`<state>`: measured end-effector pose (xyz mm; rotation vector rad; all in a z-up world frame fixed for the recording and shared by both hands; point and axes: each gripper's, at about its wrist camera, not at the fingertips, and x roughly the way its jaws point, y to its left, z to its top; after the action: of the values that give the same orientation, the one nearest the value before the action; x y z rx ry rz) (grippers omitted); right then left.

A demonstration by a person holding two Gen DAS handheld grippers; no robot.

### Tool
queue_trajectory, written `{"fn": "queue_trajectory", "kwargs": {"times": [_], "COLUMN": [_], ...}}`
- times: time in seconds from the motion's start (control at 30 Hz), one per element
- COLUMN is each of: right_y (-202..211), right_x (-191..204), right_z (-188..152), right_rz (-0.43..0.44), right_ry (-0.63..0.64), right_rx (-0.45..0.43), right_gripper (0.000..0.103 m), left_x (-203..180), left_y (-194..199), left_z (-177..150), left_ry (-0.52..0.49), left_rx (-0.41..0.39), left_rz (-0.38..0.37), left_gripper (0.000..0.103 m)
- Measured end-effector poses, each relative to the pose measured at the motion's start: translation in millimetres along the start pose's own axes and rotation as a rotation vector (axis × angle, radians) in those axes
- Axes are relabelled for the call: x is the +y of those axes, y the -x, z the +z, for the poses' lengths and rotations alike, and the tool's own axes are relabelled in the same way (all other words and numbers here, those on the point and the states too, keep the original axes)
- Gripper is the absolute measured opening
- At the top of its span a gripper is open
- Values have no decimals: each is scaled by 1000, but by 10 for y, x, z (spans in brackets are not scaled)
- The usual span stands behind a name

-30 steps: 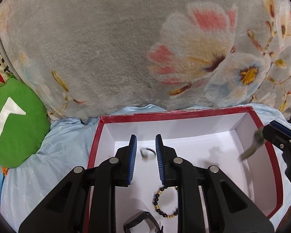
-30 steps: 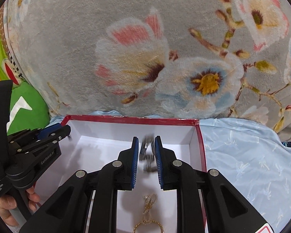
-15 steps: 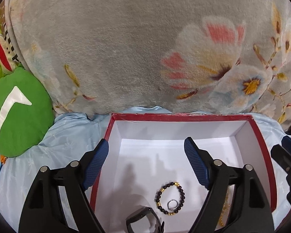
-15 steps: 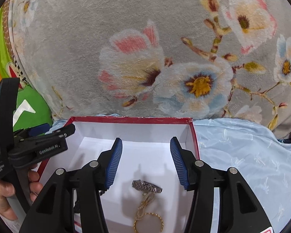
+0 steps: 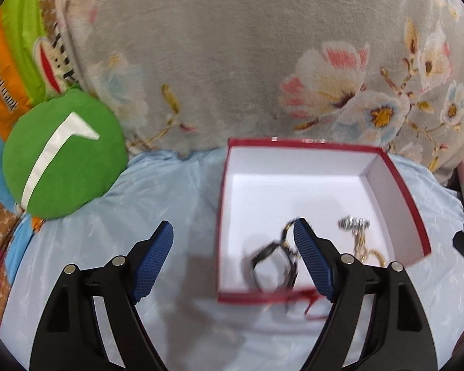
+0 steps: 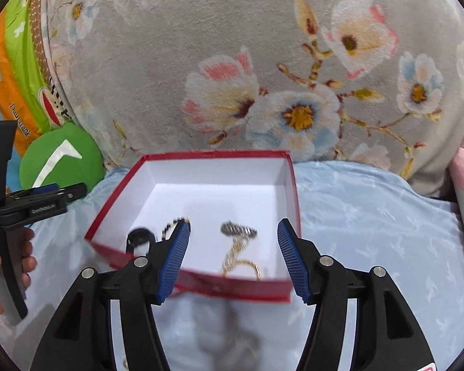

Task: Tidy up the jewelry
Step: 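Withdraw both tools from the box toward the gold earrings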

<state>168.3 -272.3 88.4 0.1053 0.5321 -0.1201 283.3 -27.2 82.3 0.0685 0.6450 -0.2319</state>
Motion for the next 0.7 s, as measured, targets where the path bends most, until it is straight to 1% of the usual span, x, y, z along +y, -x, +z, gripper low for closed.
{"fn": "queue_trajectory", "kwargs": {"times": [0.2, 0.4, 0.53, 0.63, 0.7], "right_y": [322, 520, 553, 524, 492], "right_x": [-92, -239, -332, -365, -362], "right_z": [-474, -1010, -1347, -1603, -1731], "right_rz": [-50, -107, -126, -139, -136], "right_ry": [-18, -60, -97, -118, -131], "right_rx": [56, 136, 199, 250, 275], "right_gripper": [61, 61, 61, 61, 61], "left_x": [290, 366, 368, 330, 306], "left_y": [192, 299, 259, 208, 155], "left_z": [-547, -1051, -1342, -1510, -1604], "left_ry": [36, 24, 41, 37, 48], "left_rx": [80, 137, 196, 216, 239], "left_rz": [5, 26, 10, 37, 29], "left_gripper": [78, 78, 78, 78, 78]}}
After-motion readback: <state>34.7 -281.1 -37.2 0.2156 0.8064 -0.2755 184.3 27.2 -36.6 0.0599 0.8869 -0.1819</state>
